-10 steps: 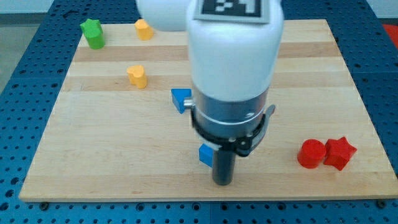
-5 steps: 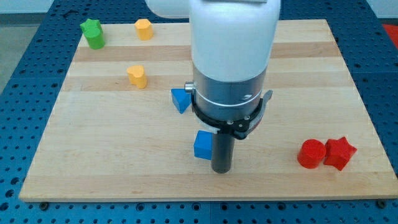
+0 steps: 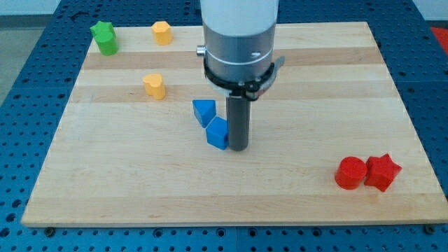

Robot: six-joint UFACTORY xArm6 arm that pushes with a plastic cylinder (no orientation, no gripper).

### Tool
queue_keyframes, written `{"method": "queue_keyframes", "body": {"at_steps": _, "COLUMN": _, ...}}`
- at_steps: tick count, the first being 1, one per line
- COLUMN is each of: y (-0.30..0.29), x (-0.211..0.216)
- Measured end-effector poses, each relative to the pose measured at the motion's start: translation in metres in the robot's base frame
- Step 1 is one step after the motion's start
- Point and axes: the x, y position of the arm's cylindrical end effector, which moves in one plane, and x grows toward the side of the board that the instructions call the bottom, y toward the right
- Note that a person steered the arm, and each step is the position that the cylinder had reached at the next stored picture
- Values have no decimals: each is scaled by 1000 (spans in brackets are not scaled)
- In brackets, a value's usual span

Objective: Push the blue cube closer to the blue triangle

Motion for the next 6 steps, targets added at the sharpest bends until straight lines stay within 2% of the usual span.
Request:
{"method": "queue_keyframes", "body": {"at_steps": 1, "y": 0, "x": 0}}
{"method": "queue_keyframes", "body": {"at_steps": 3, "y": -13, "x": 37}}
{"method": "queue_keyframes", "body": {"at_steps": 4, "y": -24, "x": 35}}
{"method": "queue_keyframes", "body": {"at_steps": 6, "y": -24, "x": -10}}
